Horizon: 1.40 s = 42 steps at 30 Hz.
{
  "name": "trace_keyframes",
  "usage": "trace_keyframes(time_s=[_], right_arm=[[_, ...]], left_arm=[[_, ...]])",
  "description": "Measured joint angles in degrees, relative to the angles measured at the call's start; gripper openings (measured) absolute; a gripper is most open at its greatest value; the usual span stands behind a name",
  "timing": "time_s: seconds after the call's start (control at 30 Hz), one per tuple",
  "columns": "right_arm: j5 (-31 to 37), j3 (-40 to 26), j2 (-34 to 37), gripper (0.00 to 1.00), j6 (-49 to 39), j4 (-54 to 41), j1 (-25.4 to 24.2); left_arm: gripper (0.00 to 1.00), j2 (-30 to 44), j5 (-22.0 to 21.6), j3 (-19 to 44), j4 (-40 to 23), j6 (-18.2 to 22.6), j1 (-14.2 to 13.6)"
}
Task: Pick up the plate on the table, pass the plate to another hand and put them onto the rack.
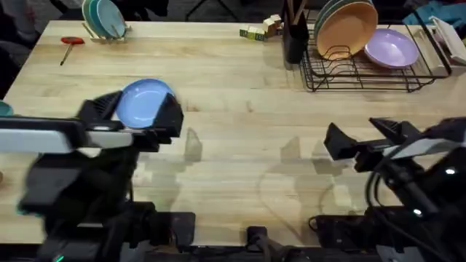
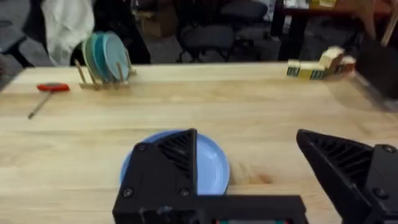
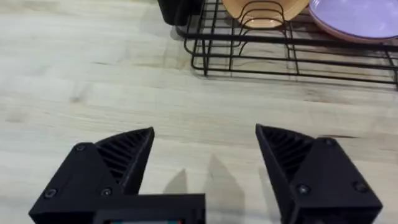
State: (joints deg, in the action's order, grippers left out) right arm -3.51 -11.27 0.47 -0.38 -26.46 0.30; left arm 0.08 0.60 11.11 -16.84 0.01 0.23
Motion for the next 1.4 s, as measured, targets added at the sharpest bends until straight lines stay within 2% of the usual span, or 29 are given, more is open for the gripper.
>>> trace_keyframes(time_s=[0.23,0.57,0.9,1.13,1.4], right_arm=[[-0.5,-15.1,6.0,0.992,0.4,-8.5,0.0],[-0.8,-36.0,24.0,0.992,0.5,-18.7,0.0],[-0.8,-53.6,38.6,0.992,0.5,-26.7,0.0],[-0.8,-58.7,44.2,0.992,0.5,-29.5,0.0],[-0.8,-58.8,44.7,0.992,1.6,-30.2,0.0]], left_arm=[[0.993,5.8,0.1,14.7,-10.2,0.0,0.0],[0.992,21.5,2.0,34.4,-20.1,0.0,0.0],[0.993,34.3,2.6,52.8,-28.8,0.0,0.0],[0.993,42.7,2.8,62.4,-35.7,0.0,0.0],[0.993,46.6,2.8,63.1,-37.0,1.1,0.0]])
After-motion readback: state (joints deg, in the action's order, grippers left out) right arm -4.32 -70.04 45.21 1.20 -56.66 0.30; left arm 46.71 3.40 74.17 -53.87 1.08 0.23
